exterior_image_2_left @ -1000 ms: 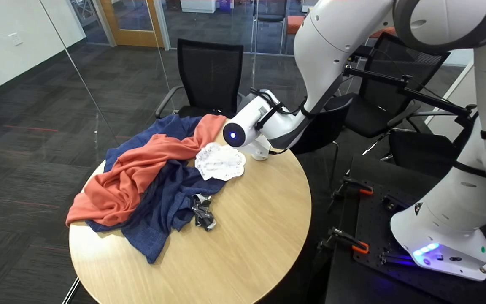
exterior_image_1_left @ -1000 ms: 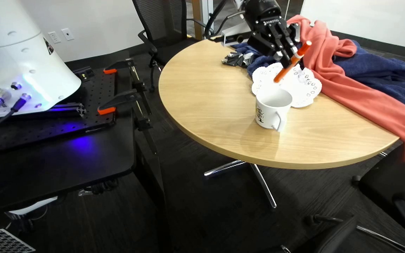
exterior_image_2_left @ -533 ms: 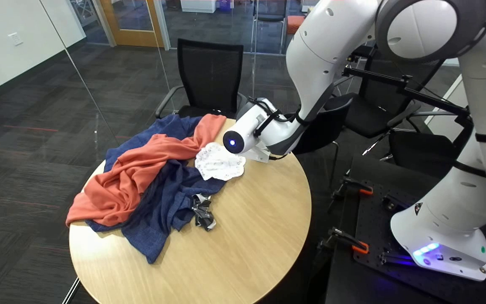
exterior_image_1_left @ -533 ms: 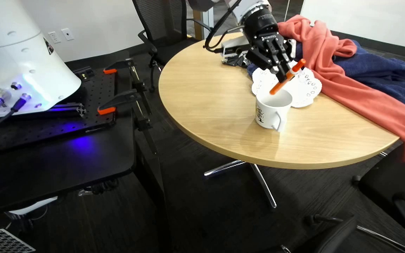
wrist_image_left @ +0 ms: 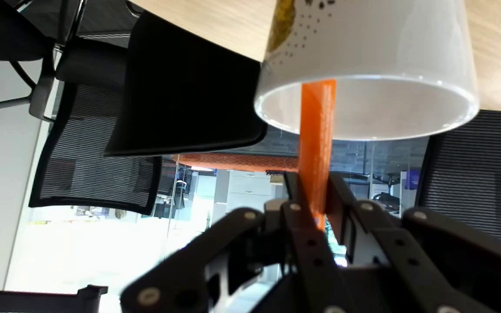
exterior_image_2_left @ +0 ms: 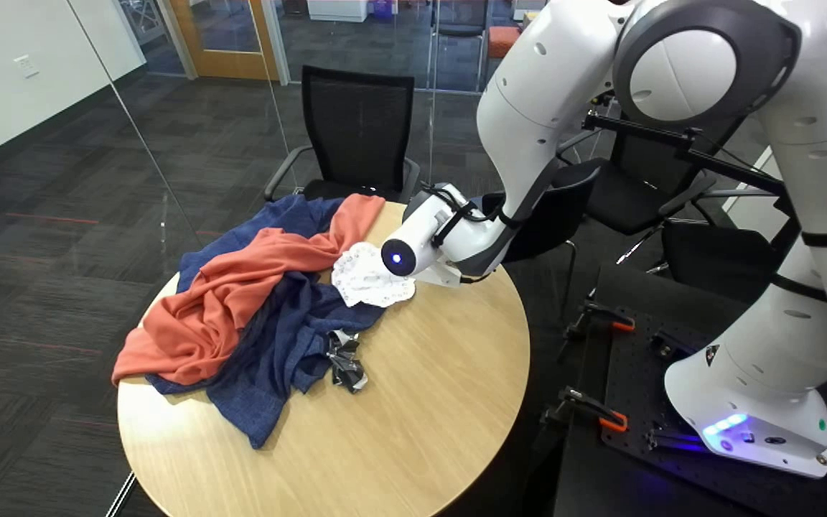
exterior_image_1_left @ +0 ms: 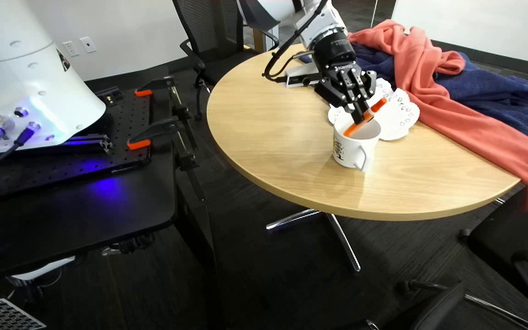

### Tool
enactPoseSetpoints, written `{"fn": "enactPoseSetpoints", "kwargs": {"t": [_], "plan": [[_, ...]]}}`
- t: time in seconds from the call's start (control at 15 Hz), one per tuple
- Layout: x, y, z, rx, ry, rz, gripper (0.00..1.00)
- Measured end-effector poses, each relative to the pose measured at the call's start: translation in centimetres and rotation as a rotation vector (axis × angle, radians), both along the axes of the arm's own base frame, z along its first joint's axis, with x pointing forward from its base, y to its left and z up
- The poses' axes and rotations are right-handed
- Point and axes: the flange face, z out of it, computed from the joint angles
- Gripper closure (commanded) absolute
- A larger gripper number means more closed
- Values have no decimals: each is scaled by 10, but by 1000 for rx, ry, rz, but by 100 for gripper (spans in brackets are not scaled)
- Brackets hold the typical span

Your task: Place the blue peg on the table

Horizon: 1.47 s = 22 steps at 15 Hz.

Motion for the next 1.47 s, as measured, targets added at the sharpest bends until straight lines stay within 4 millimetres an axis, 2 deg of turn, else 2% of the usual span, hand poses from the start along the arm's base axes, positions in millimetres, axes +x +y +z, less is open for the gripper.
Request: {"fn": "enactPoseSetpoints", "kwargs": {"t": [0.07, 0.13, 0.33, 0.6, 0.67, 0.8, 1.07, 1.33, 1.47], "plan": [[-1, 1, -3, 1, 6, 3, 57], [-2, 3, -7, 2, 11, 6, 56], [-3, 8, -13, 2, 31, 20, 34], [1, 12, -7, -2, 21, 29, 4], [3, 13, -1, -3, 12, 32, 0], [9, 16, 16, -4, -13, 39, 0], [14, 21, 67, 1, -78, 47, 0], [9, 25, 118, 9, -107, 61, 0], [3, 27, 136, 14, -98, 76, 0]]}}
